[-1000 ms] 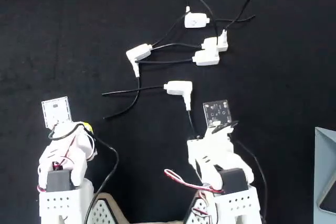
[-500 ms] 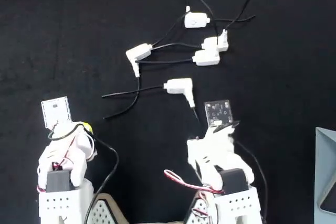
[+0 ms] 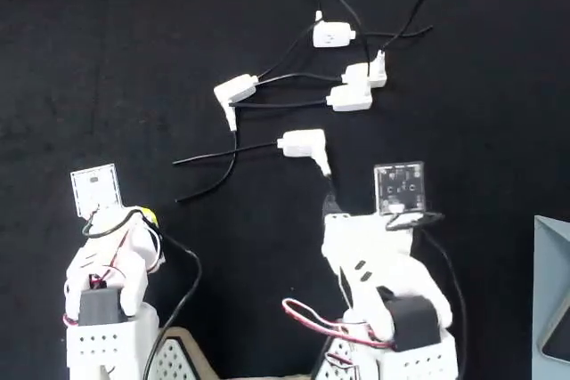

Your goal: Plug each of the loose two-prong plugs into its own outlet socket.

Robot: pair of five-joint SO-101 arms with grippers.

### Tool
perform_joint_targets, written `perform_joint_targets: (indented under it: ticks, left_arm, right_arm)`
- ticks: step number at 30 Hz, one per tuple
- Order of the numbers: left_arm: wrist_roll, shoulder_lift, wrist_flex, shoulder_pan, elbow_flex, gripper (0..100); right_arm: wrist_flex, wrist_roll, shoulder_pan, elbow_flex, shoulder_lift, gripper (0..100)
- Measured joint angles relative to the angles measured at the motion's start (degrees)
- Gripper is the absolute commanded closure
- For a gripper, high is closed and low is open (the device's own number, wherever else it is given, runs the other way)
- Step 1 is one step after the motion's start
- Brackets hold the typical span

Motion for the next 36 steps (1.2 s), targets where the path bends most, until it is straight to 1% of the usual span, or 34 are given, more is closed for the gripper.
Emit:
perform_joint_targets:
  ticks: [5, 8, 10, 11, 13, 17, 19, 22, 26, 29, 32, 36]
  left_arm:
    - [0.00, 0.00, 0.00, 0.00, 0.00, 97]
    - [0.00, 0.00, 0.00, 0.00, 0.00, 97]
    - [0.00, 0.00, 0.00, 0.00, 0.00, 97]
    - [0.00, 0.00, 0.00, 0.00, 0.00, 97]
    - [0.00, 0.00, 0.00, 0.00, 0.00, 97]
    - [0.00, 0.00, 0.00, 0.00, 0.00, 97]
    - [0.00, 0.00, 0.00, 0.00, 0.00, 97]
    - [0.00, 0.00, 0.00, 0.00, 0.00, 97]
    - [0.00, 0.00, 0.00, 0.00, 0.00, 97]
    - [0.00, 0.00, 0.00, 0.00, 0.00, 97]
    - [0.00, 0.00, 0.53, 0.00, 0.00, 97]
    - [0.00, 0.00, 3.60, 0.00, 0.00, 97]
  right_arm:
    - [0.88, -0.18, -3.34, -0.70, 0.00, 46.5]
    - [1.14, -0.18, -3.69, -1.41, 0.00, 46.6]
    - [1.32, -0.18, -3.69, -2.73, -0.09, 49.3]
    - [1.32, -0.18, -3.87, -2.73, -0.09, 52.7]
    - [1.41, -0.18, -3.87, -2.02, -0.09, 62.6]
    - [0.88, -0.18, -3.87, 7.38, -0.09, 87.4]
    - [-1.23, -0.18, -3.87, 12.13, -0.09, 98.9]
    - [-2.11, -0.18, -2.90, 15.12, -0.09, 94.6]
    - [-1.58, -0.18, 1.41, 15.30, -0.09, 94.6]
    - [0.79, -0.18, 3.34, 15.38, -0.09, 94.6]
    - [2.99, -0.18, 3.60, 15.38, -0.09, 94.6]
    - [4.13, -0.18, 3.87, 15.38, -0.09, 94.6]
